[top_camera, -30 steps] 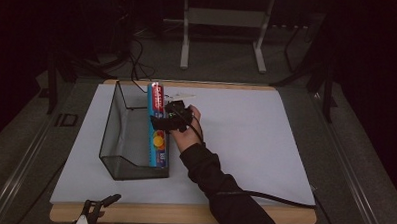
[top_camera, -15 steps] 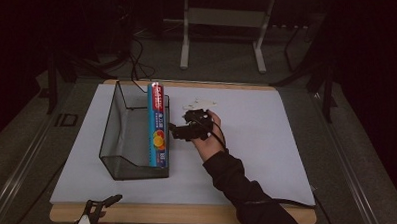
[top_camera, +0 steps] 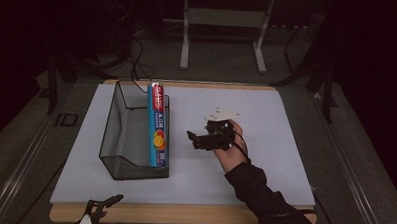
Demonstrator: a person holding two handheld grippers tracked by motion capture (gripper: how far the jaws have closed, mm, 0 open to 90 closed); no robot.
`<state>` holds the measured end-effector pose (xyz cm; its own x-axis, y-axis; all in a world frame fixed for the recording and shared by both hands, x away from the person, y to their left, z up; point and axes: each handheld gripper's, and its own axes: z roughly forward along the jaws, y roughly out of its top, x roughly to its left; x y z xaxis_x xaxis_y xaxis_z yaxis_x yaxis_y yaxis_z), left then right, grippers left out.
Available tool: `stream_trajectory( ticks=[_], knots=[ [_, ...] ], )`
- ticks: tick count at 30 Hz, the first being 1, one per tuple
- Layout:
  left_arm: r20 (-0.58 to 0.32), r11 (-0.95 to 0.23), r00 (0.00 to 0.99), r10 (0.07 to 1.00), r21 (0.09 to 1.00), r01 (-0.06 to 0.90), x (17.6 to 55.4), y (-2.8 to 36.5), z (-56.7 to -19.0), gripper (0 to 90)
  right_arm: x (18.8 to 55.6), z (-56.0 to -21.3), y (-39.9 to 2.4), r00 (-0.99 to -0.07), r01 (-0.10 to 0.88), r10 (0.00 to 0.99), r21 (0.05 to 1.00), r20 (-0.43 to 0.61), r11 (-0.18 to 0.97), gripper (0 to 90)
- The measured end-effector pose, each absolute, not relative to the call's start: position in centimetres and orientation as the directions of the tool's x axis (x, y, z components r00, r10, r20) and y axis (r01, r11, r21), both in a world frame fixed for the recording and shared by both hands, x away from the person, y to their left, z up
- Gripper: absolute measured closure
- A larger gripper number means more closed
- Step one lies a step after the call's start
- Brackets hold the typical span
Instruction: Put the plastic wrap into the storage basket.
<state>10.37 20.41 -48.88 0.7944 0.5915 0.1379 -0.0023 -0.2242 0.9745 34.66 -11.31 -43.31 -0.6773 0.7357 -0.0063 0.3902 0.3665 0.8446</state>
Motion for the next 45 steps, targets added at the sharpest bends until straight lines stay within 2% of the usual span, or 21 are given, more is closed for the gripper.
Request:
stream_trajectory(
  ticks=[18,29,45],
  knots=[
    [0.138,-0.229,0.795,0.590,0.973,0.000,10.4,20.3,-48.9,0.1,31.3,-45.7,-18.1,-0.647,0.442,0.762,0.823,0.017,0.357,14.0],
    [0.141,-0.234,0.796,0.589,0.972,0.001,10.4,20.2,-48.9,0.1,28.6,-46.6,-21.9,-0.593,0.476,0.803,0.829,0.056,0.293,14.3],
    [0.141,-0.235,0.797,0.588,0.972,0.002,10.4,20.2,-49.0,0.1,26.7,-46.6,-24.2,-0.547,0.511,0.831,0.828,0.106,0.231,14.6]
  ],
)
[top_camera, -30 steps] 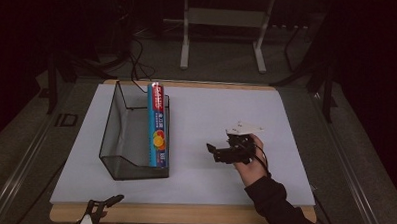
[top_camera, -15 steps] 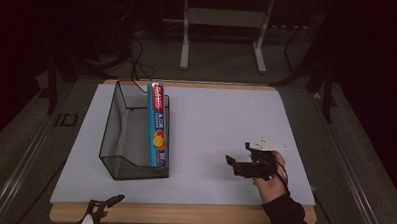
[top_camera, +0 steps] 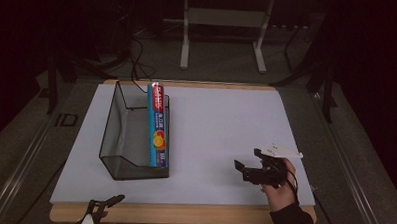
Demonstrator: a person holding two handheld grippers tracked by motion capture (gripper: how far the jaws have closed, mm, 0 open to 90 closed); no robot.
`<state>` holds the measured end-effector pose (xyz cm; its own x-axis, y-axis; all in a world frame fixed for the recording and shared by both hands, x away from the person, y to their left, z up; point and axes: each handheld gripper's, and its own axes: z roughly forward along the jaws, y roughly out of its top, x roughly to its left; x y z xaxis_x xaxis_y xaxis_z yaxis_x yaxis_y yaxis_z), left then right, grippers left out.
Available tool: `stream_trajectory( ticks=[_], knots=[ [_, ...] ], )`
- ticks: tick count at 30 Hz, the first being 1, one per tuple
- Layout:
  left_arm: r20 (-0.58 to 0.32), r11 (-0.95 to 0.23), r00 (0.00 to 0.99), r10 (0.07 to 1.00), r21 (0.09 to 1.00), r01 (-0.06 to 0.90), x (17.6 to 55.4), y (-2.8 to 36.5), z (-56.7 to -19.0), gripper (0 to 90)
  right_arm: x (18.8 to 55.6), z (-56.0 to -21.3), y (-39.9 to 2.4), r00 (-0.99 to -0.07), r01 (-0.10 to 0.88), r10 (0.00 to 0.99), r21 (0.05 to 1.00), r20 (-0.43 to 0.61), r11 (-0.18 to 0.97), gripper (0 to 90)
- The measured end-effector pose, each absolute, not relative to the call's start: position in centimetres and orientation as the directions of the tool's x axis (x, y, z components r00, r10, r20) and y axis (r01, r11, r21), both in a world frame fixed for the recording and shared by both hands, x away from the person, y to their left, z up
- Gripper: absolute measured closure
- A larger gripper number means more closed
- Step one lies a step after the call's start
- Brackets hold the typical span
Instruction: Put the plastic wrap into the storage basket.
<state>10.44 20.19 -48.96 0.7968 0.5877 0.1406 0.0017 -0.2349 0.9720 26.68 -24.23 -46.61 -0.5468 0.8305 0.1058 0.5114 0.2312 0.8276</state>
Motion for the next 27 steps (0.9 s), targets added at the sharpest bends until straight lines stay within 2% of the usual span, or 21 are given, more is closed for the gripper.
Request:
stream_trajectory(
  ticks=[8,14,27],
  knots=[
    [0.141,-0.236,0.798,0.586,0.972,0.002,10.4,20.2,-49.0,0.1,25.4,-47.5,-25.3,-0.567,0.513,0.813,0.829,0.133,0.222,14.6],
    [0.141,-0.238,0.800,0.584,0.971,0.002,10.4,20.2,-49.0,0.1,24.6,-48.0,-26.1,-0.614,0.470,0.779,0.851,0.126,0.233,14.7],
    [0.141,-0.239,0.800,0.583,0.971,0.003,10.5,20.1,-49.0,0.1,25.1,-49.7,-26.6,-0.693,0.393,0.720,0.857,0.038,0.334,14.6]
  ],
)
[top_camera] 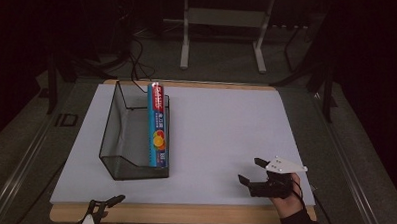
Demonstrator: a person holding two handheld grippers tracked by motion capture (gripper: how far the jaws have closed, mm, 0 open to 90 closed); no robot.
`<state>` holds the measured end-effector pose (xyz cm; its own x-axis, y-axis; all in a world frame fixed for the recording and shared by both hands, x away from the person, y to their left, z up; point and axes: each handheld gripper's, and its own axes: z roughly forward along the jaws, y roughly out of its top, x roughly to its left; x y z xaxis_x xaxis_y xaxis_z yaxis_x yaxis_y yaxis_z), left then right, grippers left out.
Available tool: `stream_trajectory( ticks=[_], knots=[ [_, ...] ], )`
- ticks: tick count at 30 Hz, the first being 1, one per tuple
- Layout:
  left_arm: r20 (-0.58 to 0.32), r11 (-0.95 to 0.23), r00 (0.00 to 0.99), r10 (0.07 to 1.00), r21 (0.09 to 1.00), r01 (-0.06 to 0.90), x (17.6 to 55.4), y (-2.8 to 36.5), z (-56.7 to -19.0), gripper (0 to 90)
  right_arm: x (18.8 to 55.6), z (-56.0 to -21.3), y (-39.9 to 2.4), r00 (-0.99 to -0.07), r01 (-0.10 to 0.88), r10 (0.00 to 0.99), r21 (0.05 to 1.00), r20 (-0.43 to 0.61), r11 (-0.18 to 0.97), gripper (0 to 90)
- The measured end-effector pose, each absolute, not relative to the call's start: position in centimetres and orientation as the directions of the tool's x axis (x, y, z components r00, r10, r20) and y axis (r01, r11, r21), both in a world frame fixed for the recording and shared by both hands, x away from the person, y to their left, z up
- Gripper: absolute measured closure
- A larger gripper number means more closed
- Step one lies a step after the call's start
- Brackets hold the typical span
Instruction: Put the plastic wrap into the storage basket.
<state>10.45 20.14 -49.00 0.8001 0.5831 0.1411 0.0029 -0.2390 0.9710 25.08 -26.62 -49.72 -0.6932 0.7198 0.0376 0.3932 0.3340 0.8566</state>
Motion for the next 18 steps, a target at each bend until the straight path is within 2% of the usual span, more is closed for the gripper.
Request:
stream_trajectory(
  ticks=[18],
  knots=[
    [0.141,-0.254,0.804,0.578,0.967,0.013,10.6,20.2,-49.1,0.1,25.8,-51.8,-25.4,-0.745,0.384,0.667,0.815,-0.004,0.433,15.7]
  ],
)
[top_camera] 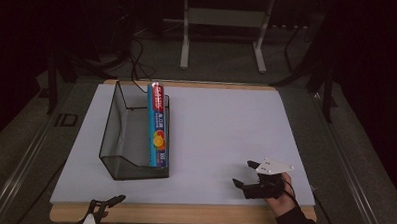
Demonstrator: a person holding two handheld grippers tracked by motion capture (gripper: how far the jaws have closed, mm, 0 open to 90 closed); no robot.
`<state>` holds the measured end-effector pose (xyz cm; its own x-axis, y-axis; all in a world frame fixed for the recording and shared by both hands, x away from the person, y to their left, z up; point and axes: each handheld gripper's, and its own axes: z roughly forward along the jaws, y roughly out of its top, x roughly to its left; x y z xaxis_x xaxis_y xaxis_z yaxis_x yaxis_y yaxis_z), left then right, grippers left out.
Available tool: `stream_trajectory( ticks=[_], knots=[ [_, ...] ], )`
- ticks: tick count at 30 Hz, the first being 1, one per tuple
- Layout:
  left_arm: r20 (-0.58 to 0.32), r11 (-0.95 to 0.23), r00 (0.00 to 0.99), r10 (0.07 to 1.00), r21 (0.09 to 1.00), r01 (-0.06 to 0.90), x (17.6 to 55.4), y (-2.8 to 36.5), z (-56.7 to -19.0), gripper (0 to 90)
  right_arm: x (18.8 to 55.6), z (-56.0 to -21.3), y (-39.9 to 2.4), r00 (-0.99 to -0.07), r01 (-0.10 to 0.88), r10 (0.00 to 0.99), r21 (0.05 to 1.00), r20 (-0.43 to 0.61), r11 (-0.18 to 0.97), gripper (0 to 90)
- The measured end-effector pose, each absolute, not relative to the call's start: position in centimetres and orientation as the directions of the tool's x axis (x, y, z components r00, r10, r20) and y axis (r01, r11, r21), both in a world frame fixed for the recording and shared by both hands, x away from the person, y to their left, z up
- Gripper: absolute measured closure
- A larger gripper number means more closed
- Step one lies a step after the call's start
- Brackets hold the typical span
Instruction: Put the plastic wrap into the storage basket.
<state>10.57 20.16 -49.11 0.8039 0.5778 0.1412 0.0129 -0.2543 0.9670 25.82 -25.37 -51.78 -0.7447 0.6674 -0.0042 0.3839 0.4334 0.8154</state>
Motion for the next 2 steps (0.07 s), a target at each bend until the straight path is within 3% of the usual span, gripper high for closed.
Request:
stream_trajectory(
  ticks=[2],
  knots=[
    [0.142,-0.255,0.803,0.579,0.967,0.013,10.58,20.17,-49.12,0.1,25.78,-51.88,-25.13,-0.747,0.385,0.664,0.809,-0.009,0.444,15.4]
  ],
)
